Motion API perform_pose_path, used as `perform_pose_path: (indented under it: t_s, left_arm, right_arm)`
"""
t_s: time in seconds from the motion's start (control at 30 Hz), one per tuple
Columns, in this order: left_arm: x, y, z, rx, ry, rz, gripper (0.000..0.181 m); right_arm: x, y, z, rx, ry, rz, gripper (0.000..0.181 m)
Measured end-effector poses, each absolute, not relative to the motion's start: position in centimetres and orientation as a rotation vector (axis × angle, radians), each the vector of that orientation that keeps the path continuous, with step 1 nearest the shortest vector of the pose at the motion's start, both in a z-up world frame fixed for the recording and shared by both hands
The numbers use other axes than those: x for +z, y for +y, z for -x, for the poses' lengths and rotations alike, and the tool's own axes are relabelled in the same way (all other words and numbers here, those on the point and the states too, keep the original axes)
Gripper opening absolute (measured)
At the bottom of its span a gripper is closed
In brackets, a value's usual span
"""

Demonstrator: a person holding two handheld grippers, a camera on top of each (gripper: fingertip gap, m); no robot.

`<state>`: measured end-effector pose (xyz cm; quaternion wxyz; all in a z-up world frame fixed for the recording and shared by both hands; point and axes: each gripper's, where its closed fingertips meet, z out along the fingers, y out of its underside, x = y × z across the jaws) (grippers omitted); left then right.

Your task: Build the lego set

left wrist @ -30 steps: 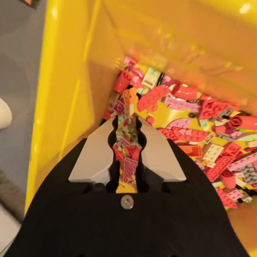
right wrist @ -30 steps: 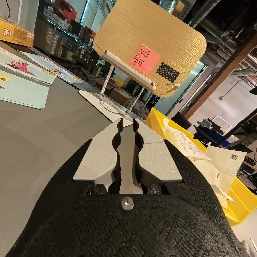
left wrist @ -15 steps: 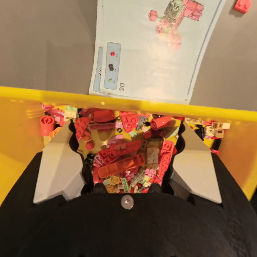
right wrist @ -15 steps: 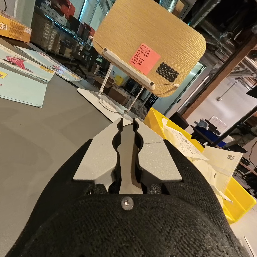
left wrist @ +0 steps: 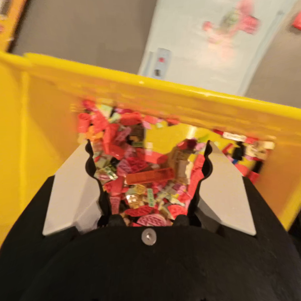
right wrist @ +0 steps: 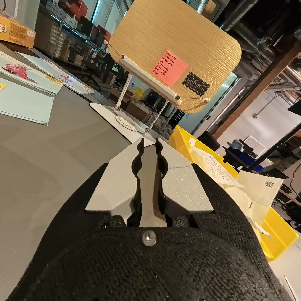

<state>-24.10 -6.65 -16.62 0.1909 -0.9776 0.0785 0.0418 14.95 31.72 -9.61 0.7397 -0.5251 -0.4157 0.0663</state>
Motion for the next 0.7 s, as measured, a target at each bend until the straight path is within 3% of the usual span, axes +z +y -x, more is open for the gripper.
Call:
perform_pose_path:
  t_s: [0.1,0.23,0.5,0.7]
  left_arm:
    - [-17.7,-8.5,18.5,-0.149,0.474,2.806,0.148]
    - [-19.1,-8.8,16.9,-0.127,0.509,2.864,0.156]
    - [-20.7,-7.7,16.7,-0.091,0.353,2.902,0.157]
    - [-18.7,-7.3,23.7,0.411,0.23,2.856,0.152]
  right_arm:
    - [-9.6,31.7,-14.9,0.144,-0.913,1.151,0.012]
    - [-9.6,31.7,-15.0,0.144,-0.912,1.152,0.012]
    - [-9.7,31.7,-15.0,0.147,-0.913,1.152,0.012]
    - [-9.7,31.7,-14.9,0.15,-0.916,1.151,0.012]
